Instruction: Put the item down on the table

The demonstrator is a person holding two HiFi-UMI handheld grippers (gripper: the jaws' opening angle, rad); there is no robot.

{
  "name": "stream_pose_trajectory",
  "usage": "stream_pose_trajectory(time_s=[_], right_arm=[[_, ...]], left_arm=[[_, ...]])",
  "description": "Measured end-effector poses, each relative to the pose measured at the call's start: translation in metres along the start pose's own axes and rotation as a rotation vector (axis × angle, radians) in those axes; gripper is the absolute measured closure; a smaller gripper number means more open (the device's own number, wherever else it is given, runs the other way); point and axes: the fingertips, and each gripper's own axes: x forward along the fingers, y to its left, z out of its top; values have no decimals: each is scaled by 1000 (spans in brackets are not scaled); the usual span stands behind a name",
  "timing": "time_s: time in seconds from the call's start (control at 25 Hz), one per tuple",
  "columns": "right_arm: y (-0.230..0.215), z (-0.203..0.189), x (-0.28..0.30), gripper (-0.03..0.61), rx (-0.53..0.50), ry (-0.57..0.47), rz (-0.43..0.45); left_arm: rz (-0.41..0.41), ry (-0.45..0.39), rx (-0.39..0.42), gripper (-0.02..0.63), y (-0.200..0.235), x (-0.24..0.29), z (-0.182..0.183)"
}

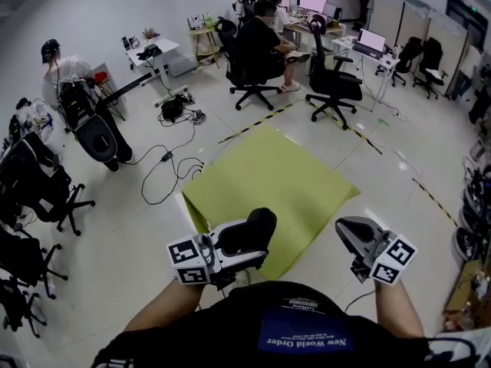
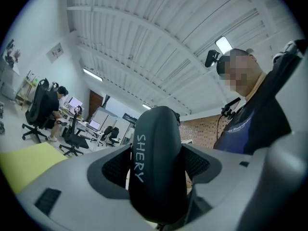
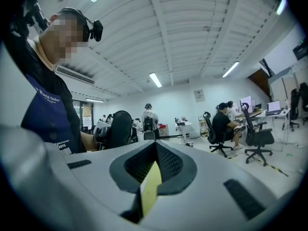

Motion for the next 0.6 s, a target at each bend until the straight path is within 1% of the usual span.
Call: stream_pose_trajectory(time_s=[0.16,0.36,0.48,0.6], right_arm=[[-28,15,51,591,26,-5,-64],[-66,25,106,591,52,-16,-126],[-79,21,130,591,62,-5,-127],[-95,16,138,591,72,11,-107]], left_arm=[[-67,21,-49,279,64,-6,23],[-133,104,-16,279,135,-6,37],[-151,124,-13,279,164,3,38],[-148,127,-20,279,176,17,32]])
